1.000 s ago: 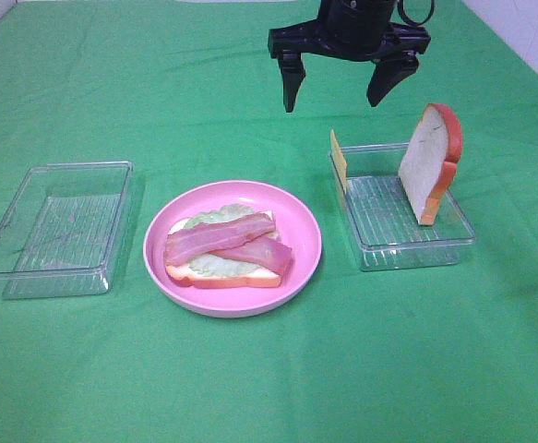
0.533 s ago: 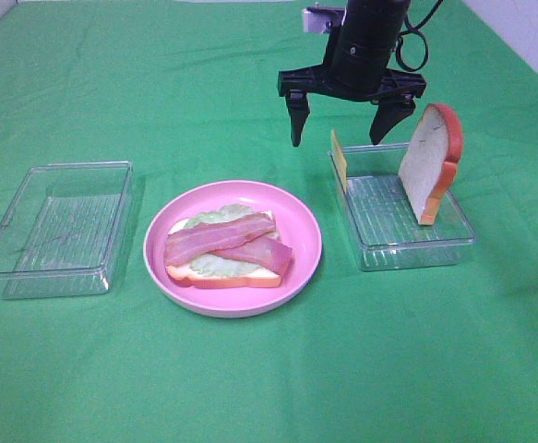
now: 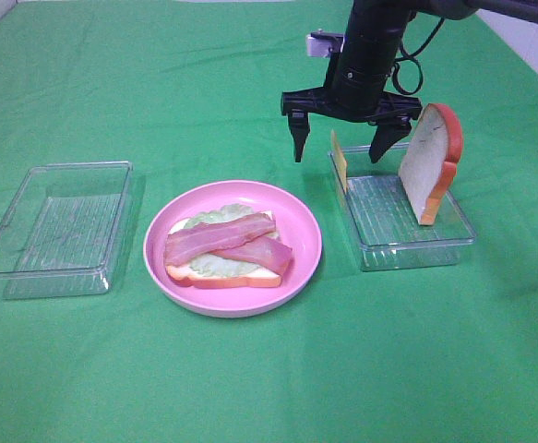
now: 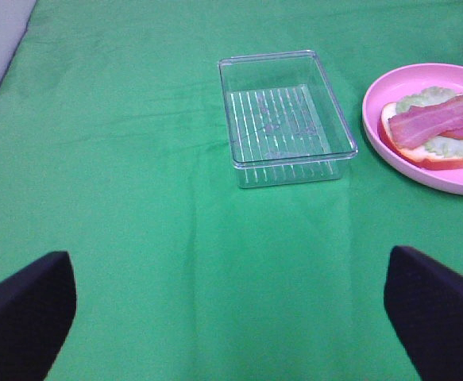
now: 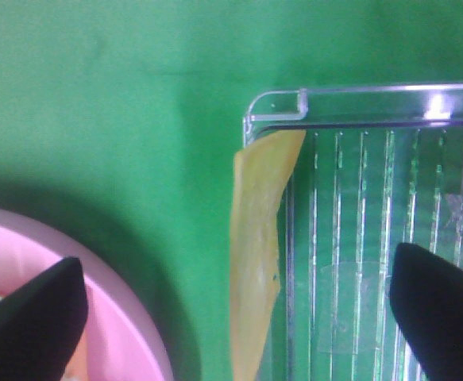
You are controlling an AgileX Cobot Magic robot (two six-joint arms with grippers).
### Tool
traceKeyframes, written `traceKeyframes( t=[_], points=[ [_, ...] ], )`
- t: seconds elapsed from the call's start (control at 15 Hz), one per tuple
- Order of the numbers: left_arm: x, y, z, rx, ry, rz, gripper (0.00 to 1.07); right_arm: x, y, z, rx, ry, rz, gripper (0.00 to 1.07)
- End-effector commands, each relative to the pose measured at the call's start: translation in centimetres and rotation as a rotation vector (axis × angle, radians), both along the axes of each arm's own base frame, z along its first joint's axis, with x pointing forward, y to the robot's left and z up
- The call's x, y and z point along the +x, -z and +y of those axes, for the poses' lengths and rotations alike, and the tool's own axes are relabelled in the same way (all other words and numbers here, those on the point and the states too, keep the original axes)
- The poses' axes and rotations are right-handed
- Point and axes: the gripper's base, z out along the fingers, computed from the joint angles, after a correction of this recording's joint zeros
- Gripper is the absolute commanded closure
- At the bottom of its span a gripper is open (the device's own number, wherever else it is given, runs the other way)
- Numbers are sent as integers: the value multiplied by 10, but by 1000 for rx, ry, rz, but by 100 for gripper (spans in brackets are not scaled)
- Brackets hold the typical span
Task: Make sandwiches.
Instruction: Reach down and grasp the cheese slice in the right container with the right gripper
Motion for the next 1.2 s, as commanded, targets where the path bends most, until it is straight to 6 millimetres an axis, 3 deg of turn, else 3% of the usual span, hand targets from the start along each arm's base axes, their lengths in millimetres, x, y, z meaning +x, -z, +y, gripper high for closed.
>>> traceKeyframes(
  t=[0.07,0.33,0.73,1.2],
  points=[
    [-2,0,-1,-14,6,-27,6,3,5,-3,12,19,9,10],
    [-2,0,-1,-14,6,-27,6,3,16,-1,26,23,40,18],
    [-2,0,-1,-14,6,-27,6,3,14,-1,26,23,30,47],
    [-2,0,-1,-14,6,-27,6,3,11,-1,28,23,25,48]
  ],
)
